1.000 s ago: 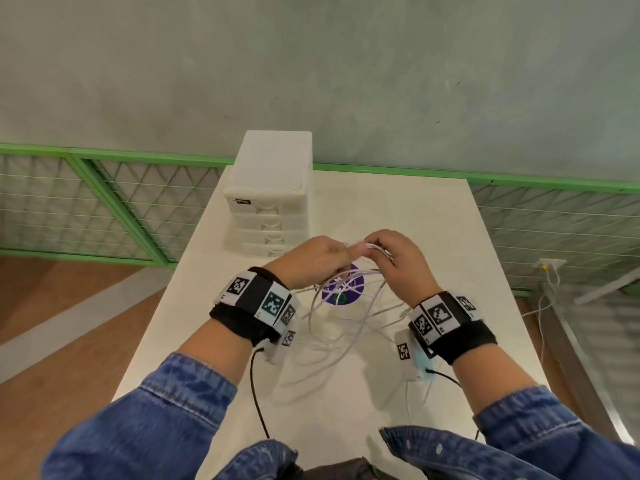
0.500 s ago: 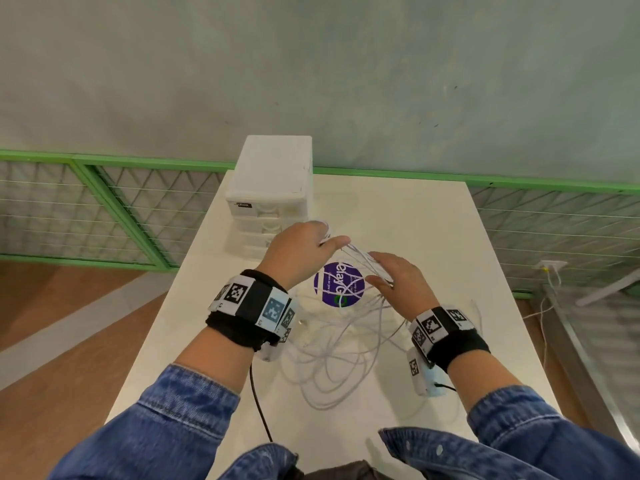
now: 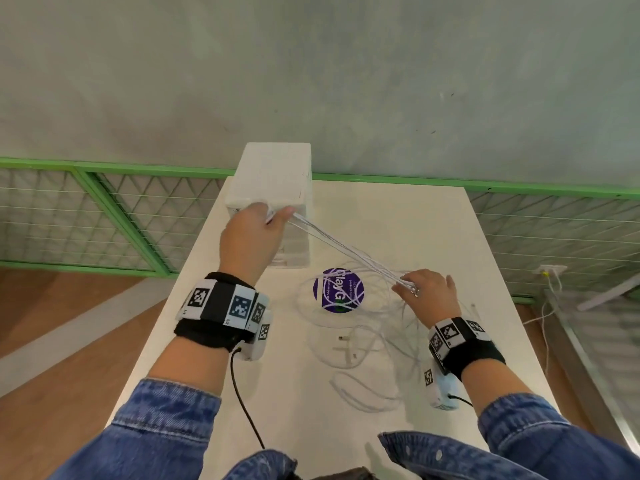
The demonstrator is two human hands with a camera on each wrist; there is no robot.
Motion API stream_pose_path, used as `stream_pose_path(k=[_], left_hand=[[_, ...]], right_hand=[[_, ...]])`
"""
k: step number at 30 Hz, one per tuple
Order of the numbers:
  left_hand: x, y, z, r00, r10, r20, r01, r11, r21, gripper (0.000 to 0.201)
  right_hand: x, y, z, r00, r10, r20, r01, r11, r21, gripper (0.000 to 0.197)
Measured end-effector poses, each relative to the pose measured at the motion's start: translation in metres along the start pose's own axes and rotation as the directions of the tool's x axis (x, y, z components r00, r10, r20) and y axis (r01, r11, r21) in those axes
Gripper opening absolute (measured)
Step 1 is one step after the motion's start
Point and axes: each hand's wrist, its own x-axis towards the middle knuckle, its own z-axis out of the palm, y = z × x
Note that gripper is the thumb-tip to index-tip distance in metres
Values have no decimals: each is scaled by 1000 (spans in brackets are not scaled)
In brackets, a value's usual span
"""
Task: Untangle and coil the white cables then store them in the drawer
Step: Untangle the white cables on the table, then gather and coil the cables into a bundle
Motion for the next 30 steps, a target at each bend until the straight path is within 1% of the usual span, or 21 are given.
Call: stream_pose_path(k=[2,5,6,7,8,9,10,11,12,14,17,19,20,21,23,24,25,26,28,30], left_hand=[[3,-8,-6,997,-32,-76,31,999,-20,54],[11,-18,-15,985,-68,-161,47,990,-131,59],[12,-17,-16,987,-57,-151,33,987,-156,59],[12,-14,-18,993,-33,-117,13,986,-167,58],[11,-9,-19,997,-9,-76,-4,986,-165,55],[9,-3,-20,999,13,-40,-19,987,-157,52],[8,3,-20,1000,28,-8,-29,989,-148,50],[8,8,-19,999,45,21,-42,989,-139,50],[8,12,-16,997,55,51,-48,991,-129,52],[6,22,-11,992,62,112,-48,992,-117,53],[1,39,-3,972,108,209,-82,988,-129,48],[-1,52,-1,959,148,243,-119,984,-130,46],[-2,57,0,954,168,249,-137,981,-135,44],[-2,61,0,949,187,252,-154,977,-144,43],[-2,63,-2,942,214,258,-175,970,-167,43],[-3,61,-3,937,215,274,-170,969,-177,44],[-4,57,-3,930,204,307,-155,972,-176,46],[-6,53,-3,915,186,357,-138,978,-156,48],[-11,47,3,865,150,478,-110,988,-110,50],[-16,43,10,817,133,561,-72,989,-129,50]], right_hand=[[-1,6,1,999,29,18,-29,999,-25,30],[-6,16,1,991,97,88,-91,993,-70,31],[-8,18,0,984,120,135,-110,991,-74,36],[-8,19,-1,975,124,183,-114,991,-69,46],[-8,17,-3,970,105,218,-98,994,-43,62],[-7,12,-7,971,69,231,-77,997,26,80],[-7,3,-13,975,21,221,-55,988,146,95],[-8,-9,-21,980,-28,199,-30,958,284,106],[-9,-22,-30,982,-75,171,-2,912,410,111],[-10,-51,-49,982,-153,111,64,821,568,113],[-10,-91,-70,971,-241,-9,188,732,655,109],[-10,-112,-75,951,-304,-57,264,702,662,98],[-10,-120,-75,944,-322,-75,287,688,666,85],[-10,-126,-72,941,-326,-93,298,663,687,67],[-9,-131,-70,948,-300,-108,269,568,778,28],[-7,-129,-70,954,-273,-119,250,516,819,21],[-6,-127,-73,960,-245,-138,247,496,832,21],[-3,-124,-77,960,-232,-158,257,506,823,22],[1,-121,-86,951,-256,-173,287,527,800,21],[5,-120,-94,945,-286,-160,296,539,789,18]])
